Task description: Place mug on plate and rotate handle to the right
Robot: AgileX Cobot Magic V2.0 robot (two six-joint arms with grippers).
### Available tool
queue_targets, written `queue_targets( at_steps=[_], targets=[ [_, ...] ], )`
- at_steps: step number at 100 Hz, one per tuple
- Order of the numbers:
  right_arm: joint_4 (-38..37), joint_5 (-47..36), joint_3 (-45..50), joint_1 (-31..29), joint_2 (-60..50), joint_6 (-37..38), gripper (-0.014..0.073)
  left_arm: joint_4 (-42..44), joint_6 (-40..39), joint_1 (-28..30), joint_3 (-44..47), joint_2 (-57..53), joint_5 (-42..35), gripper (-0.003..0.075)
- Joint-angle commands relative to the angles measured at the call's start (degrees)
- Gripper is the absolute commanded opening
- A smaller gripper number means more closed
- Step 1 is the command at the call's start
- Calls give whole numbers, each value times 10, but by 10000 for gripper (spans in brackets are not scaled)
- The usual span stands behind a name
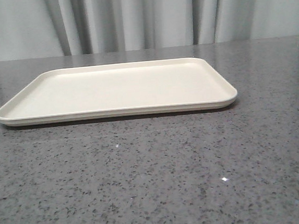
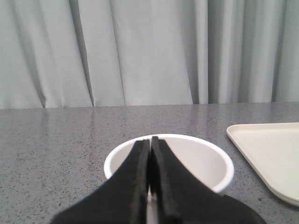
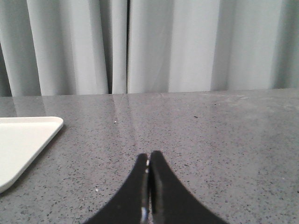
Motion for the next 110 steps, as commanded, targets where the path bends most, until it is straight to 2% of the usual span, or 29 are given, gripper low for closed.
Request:
queue_targets(
  at_steps=[1,110],
  targets=[
    [-1,-31,0,-1,-11,-3,-61,-4,-5,-1,5,-17,-48,-20],
    [-1,-39,0,-1,-11,-3,-61,-3,-5,-1,5,-17,-48,-20]
  ],
)
